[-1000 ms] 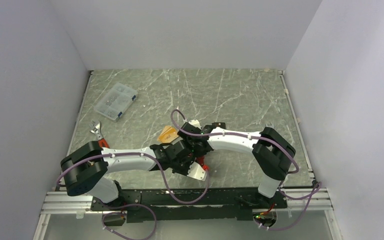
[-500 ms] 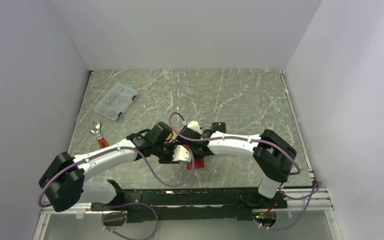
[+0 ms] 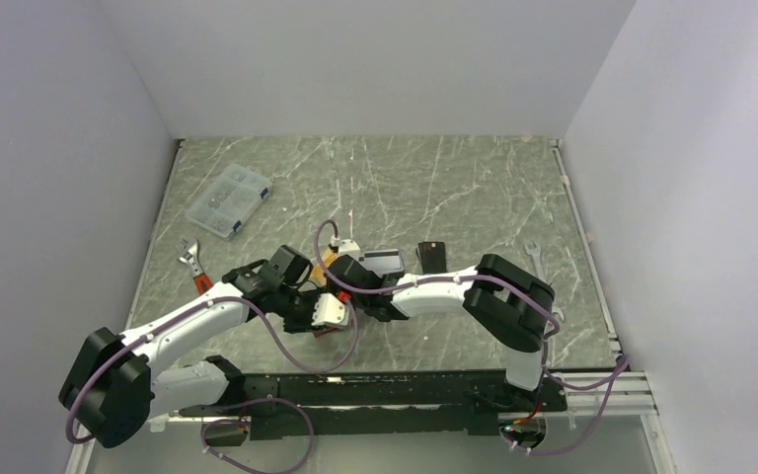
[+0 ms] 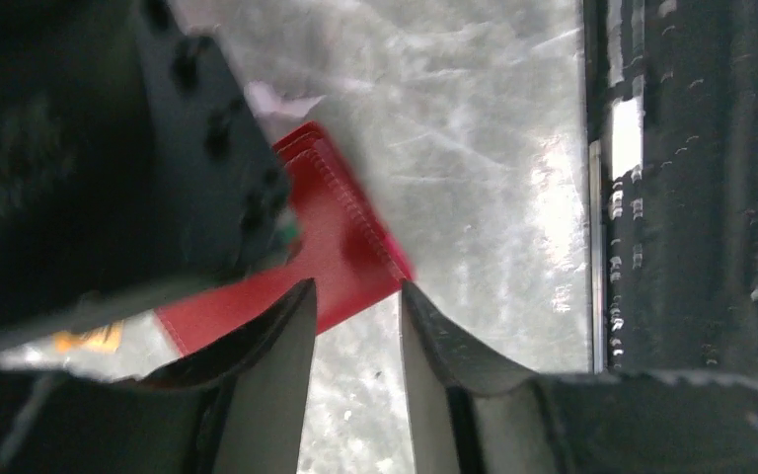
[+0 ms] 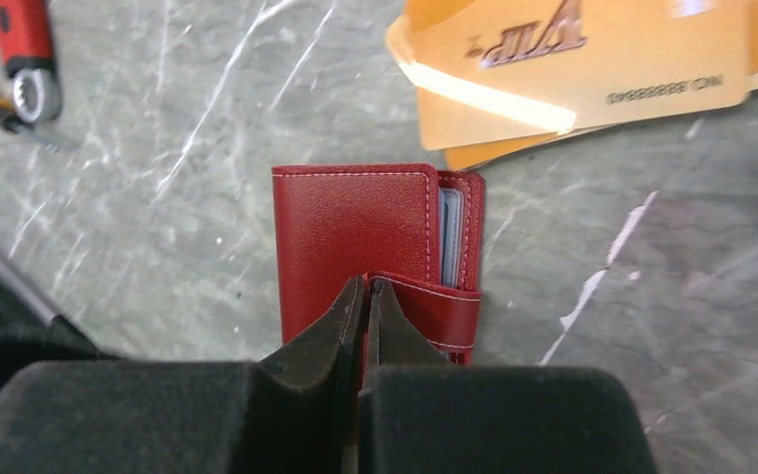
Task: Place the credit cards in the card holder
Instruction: Close the card holder at the center of the board.
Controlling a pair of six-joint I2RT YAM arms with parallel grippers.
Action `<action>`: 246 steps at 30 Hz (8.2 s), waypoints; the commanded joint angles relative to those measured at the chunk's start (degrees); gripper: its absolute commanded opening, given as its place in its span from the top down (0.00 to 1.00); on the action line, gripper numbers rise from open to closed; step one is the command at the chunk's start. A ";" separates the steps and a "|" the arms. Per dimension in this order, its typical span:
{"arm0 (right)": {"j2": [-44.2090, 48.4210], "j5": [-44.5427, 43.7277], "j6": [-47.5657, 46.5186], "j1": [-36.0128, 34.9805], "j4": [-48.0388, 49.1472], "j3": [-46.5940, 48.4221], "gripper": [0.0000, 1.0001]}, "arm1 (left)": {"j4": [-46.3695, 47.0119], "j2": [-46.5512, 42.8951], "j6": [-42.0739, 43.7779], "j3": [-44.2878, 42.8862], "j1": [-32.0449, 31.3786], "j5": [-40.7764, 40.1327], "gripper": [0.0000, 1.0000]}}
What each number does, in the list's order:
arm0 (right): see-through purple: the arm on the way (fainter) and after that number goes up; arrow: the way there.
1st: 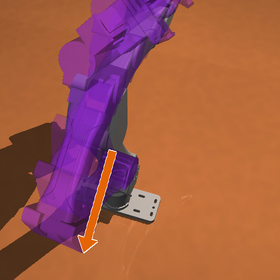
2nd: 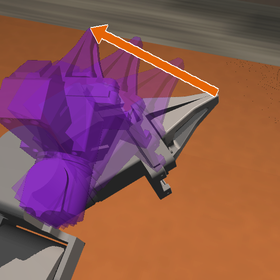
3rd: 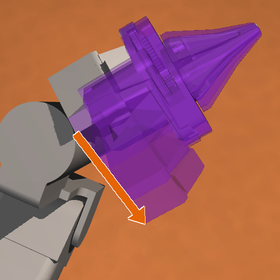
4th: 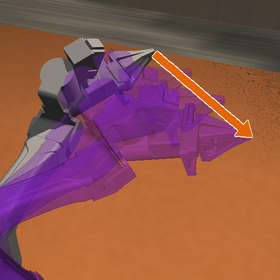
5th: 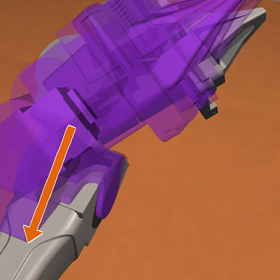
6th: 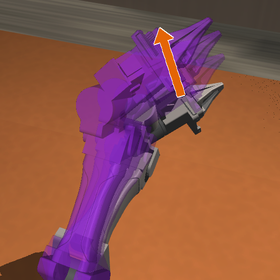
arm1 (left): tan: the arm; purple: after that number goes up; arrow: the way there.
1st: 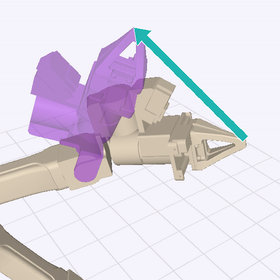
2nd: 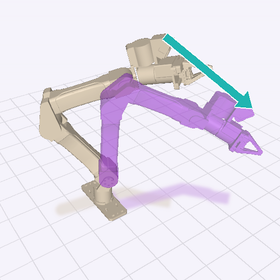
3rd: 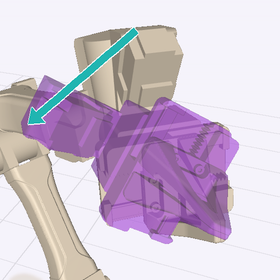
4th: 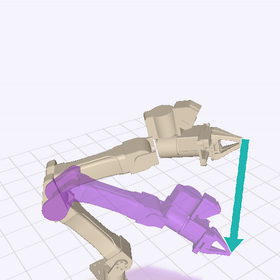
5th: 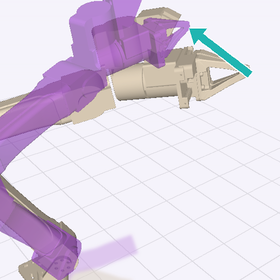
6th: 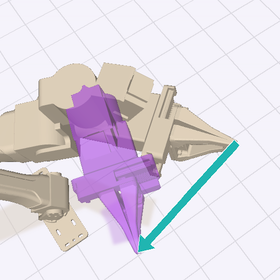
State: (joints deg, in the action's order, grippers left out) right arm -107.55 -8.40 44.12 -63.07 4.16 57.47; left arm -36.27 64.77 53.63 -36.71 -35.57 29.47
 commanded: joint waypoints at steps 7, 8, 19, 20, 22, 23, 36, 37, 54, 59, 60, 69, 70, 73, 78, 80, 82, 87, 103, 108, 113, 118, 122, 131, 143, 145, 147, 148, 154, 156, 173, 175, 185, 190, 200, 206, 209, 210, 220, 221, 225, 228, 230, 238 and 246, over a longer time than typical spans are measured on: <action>-2.79 7.22 2.14 2.50 -21.84 -13.20 1.00 | 2.75 -4.03 2.70 -0.90 -3.40 -4.64 0.55; -1.58 7.45 2.36 3.29 -21.50 -13.75 1.00 | 2.35 -3.23 3.15 -1.34 -4.06 -5.17 0.55; 2.56 7.21 2.66 4.78 -21.83 -17.11 1.00 | 6.15 -3.69 7.81 1.00 1.47 -7.20 0.55; 2.83 7.08 2.86 4.84 -21.98 -17.39 1.00 | 7.70 -3.23 8.00 1.97 1.48 -7.84 0.55; 3.89 6.69 3.18 4.86 -22.28 -18.16 1.00 | 11.54 -1.86 8.45 3.78 1.52 -9.31 0.55; 4.57 6.39 3.39 4.89 -22.53 -18.51 1.00 | 13.25 -0.81 8.88 4.31 1.43 -9.80 0.56; 11.32 6.38 6.30 6.50 -22.32 -21.84 1.00 | 23.80 7.97 6.74 4.39 -11.65 -14.16 0.61; 12.30 6.40 6.51 6.79 -22.28 -22.33 1.00 | 23.91 8.84 6.61 4.04 -12.21 -14.44 0.61; 35.48 6.75 2.13 20.95 -29.83 -28.13 1.00 | 20.06 22.27 -4.82 -10.74 -22.04 -12.67 0.62; 36.61 7.33 -0.01 22.49 -31.32 -26.65 1.00 | 19.97 21.25 -4.31 -9.35 -22.47 -13.08 0.63; 37.22 7.41 -0.82 22.89 -31.86 -26.08 1.00 | 20.30 20.86 -3.92 -8.62 -22.58 -13.19 0.63; 43.82 12.76 -3.67 27.93 -32.07 -22.77 0.57 | 28.46 19.70 -0.37 -5.09 -25.04 -17.09 0.64; 44.75 13.57 -3.49 28.43 -31.51 -23.27 0.54 | 29.18 19.76 -0.02 -5.31 -25.30 -17.59 0.65; 47.52 14.64 -2.72 29.22 -31.67 -24.67 0.51 | 31.25 20.09 0.84 -5.88 -25.99 -18.82 0.66; 51.69 13.32 -1.94 29.32 -34.83 -26.01 0.54 | 32.48 21.33 1.81 -6.75 -27.68 -18.97 0.67; 52.64 13.37 -1.80 29.26 -35.76 -26.23 0.55 | 33.72 22.19 2.65 -6.50 -28.76 -19.26 0.67; 53.05 14.59 -1.67 29.23 -35.55 -26.73 0.55 | 34.36 23.27 3.65 -6.64 -29.95 -19.61 0.68; 51.90 15.71 -1.60 28.65 -35.17 -26.83 0.54 | 34.87 26.85 5.07 -8.05 -31.75 -21.11 0.71; 47.76 11.98 -3.38 27.83 -35.99 -23.94 0.79 | 33.19 28.91 1.95 -9.97 -33.07 -20.38 0.79; 46.91 10.48 -5.93 27.85 -38.96 -20.67 0.59 | 32.95 28.28 2.20 -9.47 -33.11 -20.66 0.80; 43.68 10.25 -8.62 27.83 -40.04 -17.30 0.59 | 34.31 27.74 2.69 -8.71 -33.07 -21.72 0.80; 40.10 12.30 -9.71 27.84 -39.03 -17.10 0.65 | 35.23 27.32 3.40 -7.89 -33.07 -22.56 0.80; 39.05 12.81 -10.34 27.85 -39.54 -17.51 0.68 | 35.79 27.16 3.91 -7.04 -33.07 -22.89 0.80; 40.53 11.97 -9.37 27.83 -38.88 -18.69 0.91 | 35.78 26.83 4.11 -6.86 -33.07 -23.15 0.80; 39.79 12.14 -8.67 27.44 -36.96 -18.48 1.00 | 35.70 26.91 4.16 -7.47 -33.08 -22.56 0.80; 39.15 10.85 -8.89 26.77 -37.93 -17.65 0.83 | 35.45 26.90 3.95 -7.46 -33.07 -22.38 0.80; 38.94 9.85 -8.93 26.35 -38.46 -17.20 0.76 | 35.58 26.98 4.04 -7.34 -33.07 -22.36 0.80; 38.72 9.63 -8.96 26.33 -38.60 -16.93 0.76 | 35.65 26.97 4.08 -7.25 -33.07 -22.41 0.80; 36.97 9.12 -8.76 25.39 -38.34 -16.08 0.79 | 35.41 26.88 3.97 -7.15 -33.07 -22.47 0.80; 36.73 8.57 -8.45 25.29 -38.35 -15.91 0.86 | 35.39 26.81 3.93 -7.10 -33.07 -22.47 0.80; 37.02 7.61 -7.90 25.25 -38.50 -15.13 0.83 | 34.69 26.31 3.17 -6.38 -33.10 -22.03 0.81; 36.54 7.61 -7.91 25.26 -38.54 -14.98 0.88 | 34.61 26.24 3.08 -6.38 -33.07 -22.00 0.81; 37.27 7.52 -6.75 24.92 -37.36 -15.64 1.00 | 34.87 26.28 3.13 -6.59 -33.07 -22.00 0.81; 35.71 7.05 -6.80 24.39 -38.47 -14.98 0.94 | 34.34 26.36 3.11 -7.17 -33.07 -21.81 0.81; 32.77 4.05 -6.05 21.89 -39.76 -12.39 0.71 | 34.44 26.10 2.92 -6.62 -33.08 -22.06 0.81; 31.42 2.45 -6.19 21.74 -41.27 -11.31 0.84 | 34.34 25.97 3.07 -6.41 -33.07 -22.01 0.82; 31.02 1.30 -6.41 21.55 -42.56 -10.73 0.88 | 34.44 25.97 3.05 -6.41 -33.07 -21.92 0.82; 31.07 1.06 -6.35 21.51 -42.69 -10.64 0.90 | 34.49 25.90 3.14 -6.44 -33.07 -21.92 0.82; 30.64 -1.84 -5.41 19.50 -45.25 -8.20 0.68 | 34.76 25.86 3.27 -6.67 -33.07 -22.17 0.82; 30.25 -2.03 -5.26 19.13 -45.35 -7.91 0.67 | 34.95 25.88 3.25 -6.70 -33.07 -22.30 0.82; 28.49 -2.19 -4.77 18.13 -44.92 -7.38 0.67 | 35.26 25.93 3.27 -7.05 -33.07 -22.46 0.82; 27.73 -2.36 -4.57 17.92 -44.68 -7.38 0.70 | 35.24 25.91 3.35 -7.08 -33.07 -22.56 0.82; 27.28 -2.61 -4.62 17.93 -45.17 -7.31 0.71 | 35.39 25.93 3.55 -6.91 -33.07 -22.58 0.82; 26.98 -4.33 -4.30 17.87 -46.91 -6.84 0.76 | 35.31 25.81 3.14 -6.69 -33.07 -22.18 0.82; 27.31 -5.26 -3.73 17.65 -46.61 -6.59 0.90 | 35.52 25.59 3.11 -6.19 -33.07 -22.27 0.82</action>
State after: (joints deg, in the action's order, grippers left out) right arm -80.84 -11.77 39.46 -45.10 -41.17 48.60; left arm -1.50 92.31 57.30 -43.38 -68.34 6.61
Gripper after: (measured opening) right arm 0.151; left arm 0.185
